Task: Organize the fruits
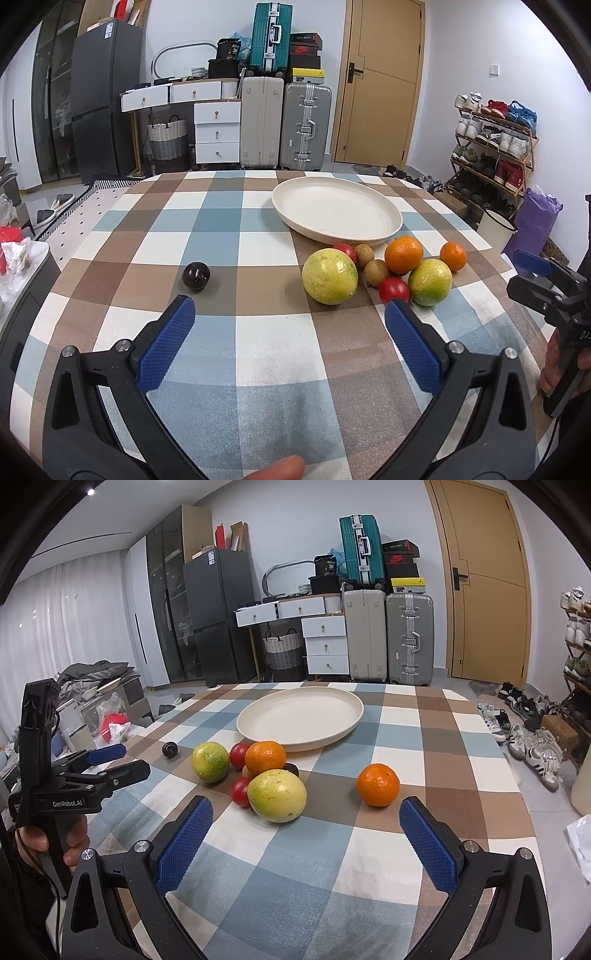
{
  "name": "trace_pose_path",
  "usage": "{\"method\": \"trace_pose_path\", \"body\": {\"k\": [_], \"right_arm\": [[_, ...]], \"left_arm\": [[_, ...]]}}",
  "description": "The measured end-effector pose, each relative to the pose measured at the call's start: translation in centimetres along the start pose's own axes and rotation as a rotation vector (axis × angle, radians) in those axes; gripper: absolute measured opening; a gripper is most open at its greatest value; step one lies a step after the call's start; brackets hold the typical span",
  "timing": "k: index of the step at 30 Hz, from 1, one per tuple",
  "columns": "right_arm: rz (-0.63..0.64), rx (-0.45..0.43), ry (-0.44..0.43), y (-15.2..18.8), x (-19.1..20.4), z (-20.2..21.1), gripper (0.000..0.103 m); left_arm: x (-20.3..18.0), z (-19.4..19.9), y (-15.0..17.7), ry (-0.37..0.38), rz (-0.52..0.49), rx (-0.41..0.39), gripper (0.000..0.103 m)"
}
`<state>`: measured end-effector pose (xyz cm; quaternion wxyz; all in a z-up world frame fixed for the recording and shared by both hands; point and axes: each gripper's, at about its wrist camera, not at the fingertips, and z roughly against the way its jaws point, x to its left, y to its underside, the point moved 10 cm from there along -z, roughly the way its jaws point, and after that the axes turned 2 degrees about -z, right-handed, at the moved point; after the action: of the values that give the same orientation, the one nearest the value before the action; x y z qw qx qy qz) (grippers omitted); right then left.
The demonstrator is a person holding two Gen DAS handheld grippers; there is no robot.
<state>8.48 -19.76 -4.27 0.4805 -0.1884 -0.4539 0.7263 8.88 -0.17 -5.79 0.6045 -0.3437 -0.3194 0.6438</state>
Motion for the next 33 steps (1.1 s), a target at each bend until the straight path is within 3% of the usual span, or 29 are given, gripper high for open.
{"method": "trace_pose_path", "body": {"k": [33], "right_arm": [[-0.008,-0.003,0.034,-0.22,-0.37,0.31,0.103]], "left_arm": [[0.12,0.27,-0.50,0.002,0.002,-0.006,0.103]]}}
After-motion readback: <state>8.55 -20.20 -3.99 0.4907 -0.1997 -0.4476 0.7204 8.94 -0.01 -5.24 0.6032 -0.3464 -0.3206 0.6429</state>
